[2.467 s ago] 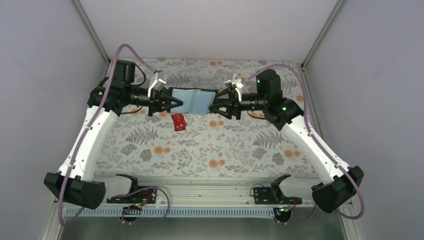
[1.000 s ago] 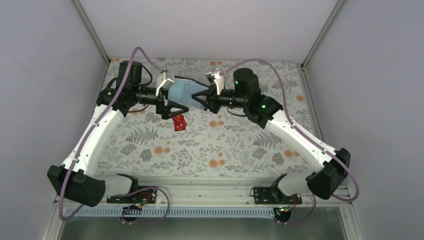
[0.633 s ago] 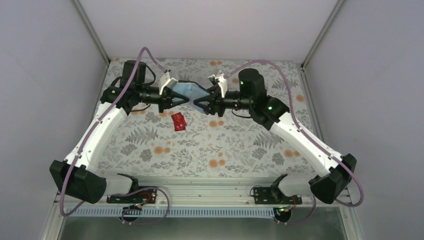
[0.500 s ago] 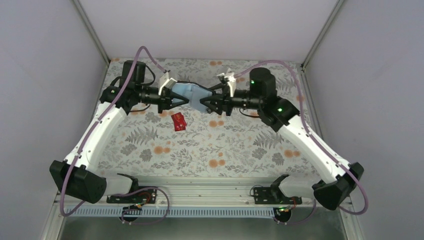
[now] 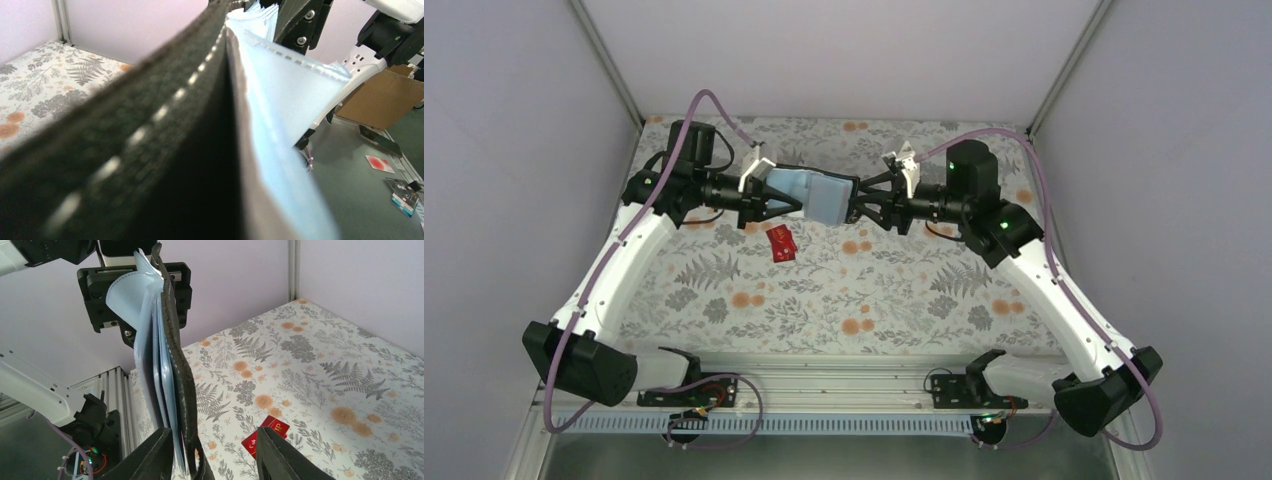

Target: Take the credit cards out of the card holder

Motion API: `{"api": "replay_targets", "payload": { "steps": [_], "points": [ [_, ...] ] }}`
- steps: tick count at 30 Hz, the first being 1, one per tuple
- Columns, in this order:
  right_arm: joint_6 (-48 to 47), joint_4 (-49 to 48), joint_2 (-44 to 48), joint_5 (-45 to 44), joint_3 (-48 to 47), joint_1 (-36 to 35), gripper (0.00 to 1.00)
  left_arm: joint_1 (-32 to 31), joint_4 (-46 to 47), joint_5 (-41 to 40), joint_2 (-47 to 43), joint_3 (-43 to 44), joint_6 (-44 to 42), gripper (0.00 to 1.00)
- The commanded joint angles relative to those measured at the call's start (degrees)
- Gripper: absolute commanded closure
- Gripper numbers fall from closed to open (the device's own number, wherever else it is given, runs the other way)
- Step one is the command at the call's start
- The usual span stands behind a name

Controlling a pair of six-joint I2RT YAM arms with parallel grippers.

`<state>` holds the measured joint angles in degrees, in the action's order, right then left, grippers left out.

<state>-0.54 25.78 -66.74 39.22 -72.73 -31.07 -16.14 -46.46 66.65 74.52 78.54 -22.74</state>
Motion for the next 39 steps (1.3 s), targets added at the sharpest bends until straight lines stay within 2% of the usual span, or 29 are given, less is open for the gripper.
{"api": "replay_targets", "payload": {
  "steps": [1,6,9,15,17,20,26,34,39],
  "points": [
    [0.2,-0.1,-0.8,2.2,0.1,0.7,0.56,0.2,-0.2,2.3,-0.3,1.3,-1.7,0.98],
    [0.6,-2.5,-1.4,9.8,-0.1,0.7,0.44,0.1,1.4,0.8,-0.1,0.7,0.5,0.98],
    [-2.2,-0.5,-1.6,14.4,-0.1,0.3,0.36,0.1,2.1,-0.1,0.0,0.6,1.5,0.98],
    [-3.5,1.2,-1.5,13.4,0.9,0.0,0.35,0.1,2.4,-1.6,0.2,0.6,1.7,0.98],
    [-1.6,-1.3,-2.1,12.1,0.9,-0.4,0.42,0.1,2.3,-1.2,0.2,0.5,1.6,0.98],
    [0.9,-5.0,-2.3,10.1,0.8,-0.5,0.62,0.1,2.1,-0.8,0.1,0.6,1.4,0.98],
    [0.9,-5.5,-1.6,7.7,1.1,-0.5,0.79,0.0,1.8,0.4,0.0,0.4,0.8,0.98],
    [5.2,-10.1,-3.5,3.8,2.1,-1.1,0.78,-0.5,2.4,0.3,0.3,0.0,1.3,0.98],
    [5.5,-10.1,-6.2,2.7,0.7,-3.2,0.7,-0.6,2.8,0.0,0.2,-0.7,1.6,0.98]
  ]
}}
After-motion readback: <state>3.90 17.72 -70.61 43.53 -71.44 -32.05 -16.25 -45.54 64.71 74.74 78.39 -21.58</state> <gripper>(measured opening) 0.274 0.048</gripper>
